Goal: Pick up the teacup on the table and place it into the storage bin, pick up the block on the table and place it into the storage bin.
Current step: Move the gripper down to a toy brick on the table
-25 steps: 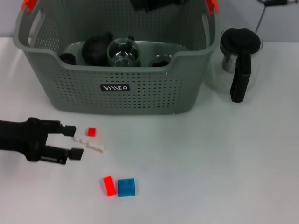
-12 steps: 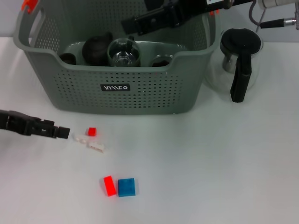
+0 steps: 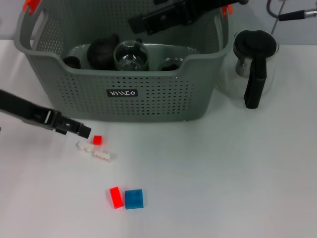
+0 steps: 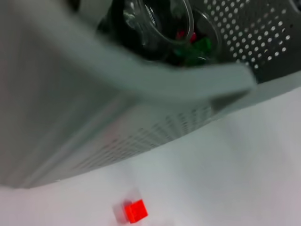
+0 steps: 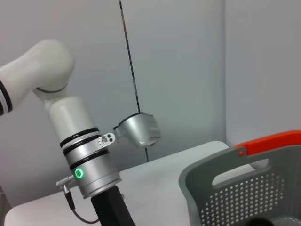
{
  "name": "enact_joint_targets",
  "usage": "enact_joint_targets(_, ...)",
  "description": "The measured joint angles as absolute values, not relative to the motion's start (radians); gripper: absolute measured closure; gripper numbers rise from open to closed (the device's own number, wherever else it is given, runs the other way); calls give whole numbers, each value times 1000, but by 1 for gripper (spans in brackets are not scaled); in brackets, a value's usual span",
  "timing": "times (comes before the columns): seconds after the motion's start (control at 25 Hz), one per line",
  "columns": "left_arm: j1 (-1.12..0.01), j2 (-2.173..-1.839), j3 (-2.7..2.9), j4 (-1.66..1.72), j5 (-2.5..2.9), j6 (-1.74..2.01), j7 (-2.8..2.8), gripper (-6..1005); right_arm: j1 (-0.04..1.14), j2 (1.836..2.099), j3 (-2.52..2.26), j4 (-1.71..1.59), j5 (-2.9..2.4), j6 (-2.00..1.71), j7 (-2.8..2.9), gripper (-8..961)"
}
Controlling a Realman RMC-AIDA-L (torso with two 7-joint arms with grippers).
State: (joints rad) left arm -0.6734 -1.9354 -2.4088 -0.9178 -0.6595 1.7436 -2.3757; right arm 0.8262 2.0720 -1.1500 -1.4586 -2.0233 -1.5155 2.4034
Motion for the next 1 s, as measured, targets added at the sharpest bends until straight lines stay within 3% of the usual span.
enact_joint_targets(0.44,-732,-2041,-2298,-1082,-475,1703,-2531,123,822,2048,-1138,-1459,-2025,-1536,2380,26)
enact_joint_targets(0.76,-662,-2069,-2292,-1199,-463,1717,-2501,123,822,2048,-1131,-1459,-2027,-1537,2352,26)
enact_joint_targets(1.0,-607,-2125,-2289,-1301,-471,1735,-2343,124,820,2051,-1130,-1456,-2027,-1532,2344,26)
